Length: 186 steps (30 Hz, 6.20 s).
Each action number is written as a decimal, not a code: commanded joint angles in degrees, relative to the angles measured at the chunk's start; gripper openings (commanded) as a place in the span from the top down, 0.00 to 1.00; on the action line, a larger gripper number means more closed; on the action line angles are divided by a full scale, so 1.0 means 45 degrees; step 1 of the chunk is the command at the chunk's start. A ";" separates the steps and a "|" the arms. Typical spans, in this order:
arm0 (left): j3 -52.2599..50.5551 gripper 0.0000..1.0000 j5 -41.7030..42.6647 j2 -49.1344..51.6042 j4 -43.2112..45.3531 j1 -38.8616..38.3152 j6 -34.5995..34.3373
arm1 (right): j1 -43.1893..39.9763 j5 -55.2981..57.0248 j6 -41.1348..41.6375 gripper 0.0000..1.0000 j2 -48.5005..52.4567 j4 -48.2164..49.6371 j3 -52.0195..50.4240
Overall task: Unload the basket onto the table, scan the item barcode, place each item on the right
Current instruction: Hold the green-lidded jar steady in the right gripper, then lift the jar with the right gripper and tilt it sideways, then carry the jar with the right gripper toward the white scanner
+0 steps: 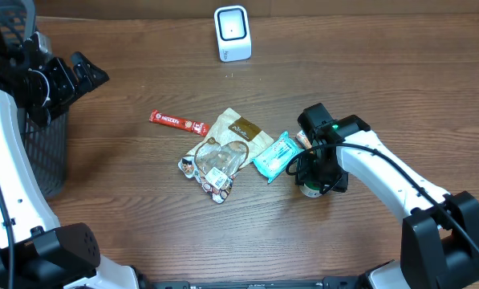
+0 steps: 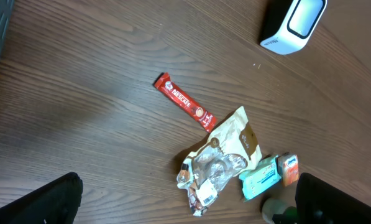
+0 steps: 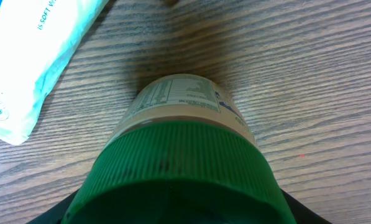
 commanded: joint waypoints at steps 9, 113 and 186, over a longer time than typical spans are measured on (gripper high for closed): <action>-0.0044 0.00 0.0005 0.0068 0.0015 -0.0053 -0.0112 | 0.0034 -0.0097 0.0053 0.96 0.0015 0.0165 0.0447; -0.0044 0.00 0.0005 0.0068 0.0019 -0.0053 -0.0117 | -0.1870 -1.1123 0.7004 0.96 -0.1205 -0.0355 0.0923; -0.0044 0.00 0.0005 0.0073 0.0019 -0.0029 -0.0117 | -0.1899 -0.1103 -0.1370 0.97 -0.1107 -0.0743 0.6266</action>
